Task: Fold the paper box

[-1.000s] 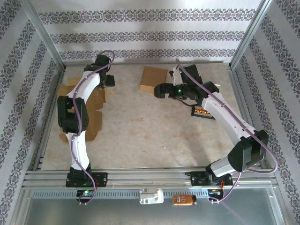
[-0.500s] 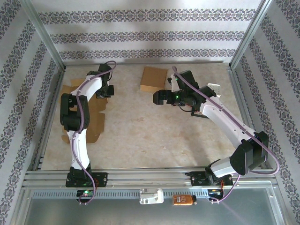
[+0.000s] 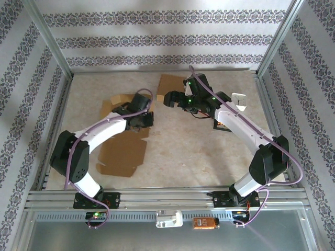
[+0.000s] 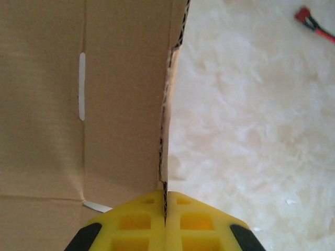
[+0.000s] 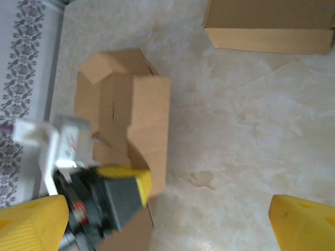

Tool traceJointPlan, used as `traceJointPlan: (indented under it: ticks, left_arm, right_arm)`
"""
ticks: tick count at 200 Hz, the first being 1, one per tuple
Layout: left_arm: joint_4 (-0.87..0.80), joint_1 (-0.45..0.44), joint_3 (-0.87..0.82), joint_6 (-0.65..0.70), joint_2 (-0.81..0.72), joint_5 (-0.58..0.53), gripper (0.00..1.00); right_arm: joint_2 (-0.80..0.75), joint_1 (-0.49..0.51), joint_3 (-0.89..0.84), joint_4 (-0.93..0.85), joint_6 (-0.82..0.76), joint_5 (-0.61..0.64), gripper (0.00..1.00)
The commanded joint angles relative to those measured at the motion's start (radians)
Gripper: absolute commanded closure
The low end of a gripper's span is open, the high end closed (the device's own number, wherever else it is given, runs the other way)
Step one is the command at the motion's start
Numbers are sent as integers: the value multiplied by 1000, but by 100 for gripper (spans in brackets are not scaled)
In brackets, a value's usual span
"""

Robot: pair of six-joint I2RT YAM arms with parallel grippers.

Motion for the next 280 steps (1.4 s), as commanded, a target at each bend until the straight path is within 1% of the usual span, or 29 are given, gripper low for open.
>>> traceJointPlan:
  ticks: [1,12,15,33,41,51,66,73,80,93,100,117,131,155,165,174,188,195,201,219,227,233,238,254,268,280]
  left_arm:
    - [166,-78,-38,-185,11,-28,100]
    - [196,-115,-36,-244,31,-28,100]
    - [208,-126,-35,-257,36,-26,98]
    - [253,-173,-3,-313,70,-23,88]
    - [256,-190,21,-314,75,-28,79]
    - [239,-204,50,-285,63,-56,67]
    - [188,-200,80,-200,14,-126,51]
    - [141,-189,96,-155,-13,-162,47]
    - [82,-170,116,-109,-40,-191,44]
    - [-26,-111,146,-28,-86,-203,43]
    - [-81,-71,155,20,-109,-191,43]
    - [-212,55,173,143,-149,-151,43]
    - [-292,164,175,244,-171,-97,42]
    - [-403,336,166,338,-152,-28,41]
    - [-427,392,153,362,-125,5,41]
    - [-436,433,139,376,-103,29,40]
    - [-418,474,105,394,-72,74,40]
    - [-410,489,96,398,-55,95,39]
    - [-403,498,87,400,-40,106,39]
    - [-381,522,75,397,12,134,38]
    - [-380,528,80,399,35,146,37]
    - [-372,530,82,399,54,147,37]
    - [-366,532,83,399,68,143,36]
    - [-363,540,100,400,121,141,36]
    - [-384,541,126,406,169,177,37]
    - [-386,541,131,408,200,204,40]
  right_arm:
    - [-61,-52,-81,2,34,75,2]
    - [-92,-86,-122,2,34,79,2]
    - [-101,-97,-133,2,31,79,2]
    - [-141,-142,-185,-3,-1,88,2]
    - [-153,-156,-199,-3,-27,85,2]
    - [-165,-168,-213,-6,-52,93,2]
    - [-179,-170,-230,-6,-102,105,2]
    - [-179,-167,-237,-4,-118,105,2]
    - [-176,-162,-244,2,-131,100,2]
    - [-153,-143,-249,13,-151,77,3]
    - [-131,-127,-247,14,-162,72,3]
    - [-66,-83,-230,14,-175,85,4]
    - [-6,-45,-211,14,-172,96,5]
    - [104,20,-176,22,-163,112,12]
    - [150,41,-162,29,-149,109,13]
    - [186,54,-153,42,-136,102,18]
    - [234,64,-147,68,-113,95,26]
    - [251,66,-145,80,-103,91,31]
    - [262,65,-145,87,-98,89,37]
    - [264,64,-162,112,-89,98,61]
    - [255,63,-175,124,-88,100,68]
    - [248,60,-185,128,-91,100,72]
    - [244,58,-190,129,-92,98,73]
    - [233,50,-204,126,-94,90,73]
    - [225,44,-218,127,-91,90,73]
    - [219,41,-227,129,-90,88,73]
